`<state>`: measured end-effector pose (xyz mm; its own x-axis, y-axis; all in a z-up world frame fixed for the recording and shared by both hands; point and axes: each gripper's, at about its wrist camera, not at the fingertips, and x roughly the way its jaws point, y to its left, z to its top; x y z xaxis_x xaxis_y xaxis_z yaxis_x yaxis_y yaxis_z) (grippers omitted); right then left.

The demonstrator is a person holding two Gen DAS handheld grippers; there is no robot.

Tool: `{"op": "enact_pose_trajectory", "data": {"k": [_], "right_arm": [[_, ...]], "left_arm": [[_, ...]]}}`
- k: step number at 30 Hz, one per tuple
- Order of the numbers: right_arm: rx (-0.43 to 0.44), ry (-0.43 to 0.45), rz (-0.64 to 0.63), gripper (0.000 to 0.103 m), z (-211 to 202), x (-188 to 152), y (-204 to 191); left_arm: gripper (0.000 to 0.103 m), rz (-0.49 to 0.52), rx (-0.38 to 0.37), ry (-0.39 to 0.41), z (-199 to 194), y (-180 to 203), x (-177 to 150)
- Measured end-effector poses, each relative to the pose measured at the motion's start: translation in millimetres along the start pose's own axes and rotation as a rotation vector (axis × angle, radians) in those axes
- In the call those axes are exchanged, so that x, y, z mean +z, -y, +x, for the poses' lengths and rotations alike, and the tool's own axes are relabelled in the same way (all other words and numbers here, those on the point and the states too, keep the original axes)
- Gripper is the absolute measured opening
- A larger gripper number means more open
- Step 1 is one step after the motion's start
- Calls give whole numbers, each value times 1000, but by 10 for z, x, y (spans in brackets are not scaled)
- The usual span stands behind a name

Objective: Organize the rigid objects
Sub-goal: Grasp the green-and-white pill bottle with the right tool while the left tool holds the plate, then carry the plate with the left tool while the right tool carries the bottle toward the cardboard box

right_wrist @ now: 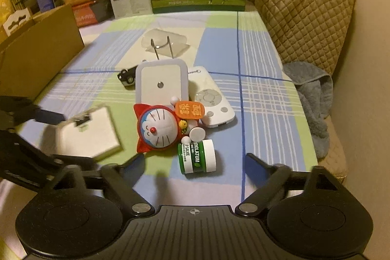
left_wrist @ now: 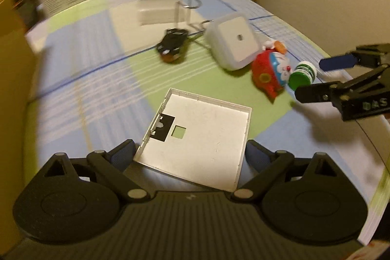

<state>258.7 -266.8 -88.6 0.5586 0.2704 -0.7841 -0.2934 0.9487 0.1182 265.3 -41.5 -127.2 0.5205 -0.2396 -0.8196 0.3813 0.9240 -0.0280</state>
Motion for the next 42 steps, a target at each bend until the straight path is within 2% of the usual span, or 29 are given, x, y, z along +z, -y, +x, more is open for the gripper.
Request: {"op": "enact_pose_trajectory", "data": {"k": [2,5,9,11,15,22,31,36,42], "right_arm": [[2,-18,2,68,46,1,25],[-3,-27,0,58,95,7,58],[1,-28,13,51,130,36,79],[-4,-29,11,41,142,46,78],[-3,-29,1,31,133,54,51],[2,-26,26,29,76,78,31],[19,-31,47,29,48,65,-2],[26,-18,71,29,-7,79,-9],[40,20,72,29,-137,99,-92]], "left_arm": [[95,-23,6,5,-52,-2,-76],[95,4,15,17,-85,50,-132],[96,22,18,27,-70,61,-116],[96,14,11,30,-69,52,-112],[97,30,7,38,-50,57,-92],[96,55,-4,35,-15,51,-73],[90,94,-26,31,-14,71,-49],[89,130,-15,48,-81,120,-67],[89,121,5,78,-198,128,-74]]}}
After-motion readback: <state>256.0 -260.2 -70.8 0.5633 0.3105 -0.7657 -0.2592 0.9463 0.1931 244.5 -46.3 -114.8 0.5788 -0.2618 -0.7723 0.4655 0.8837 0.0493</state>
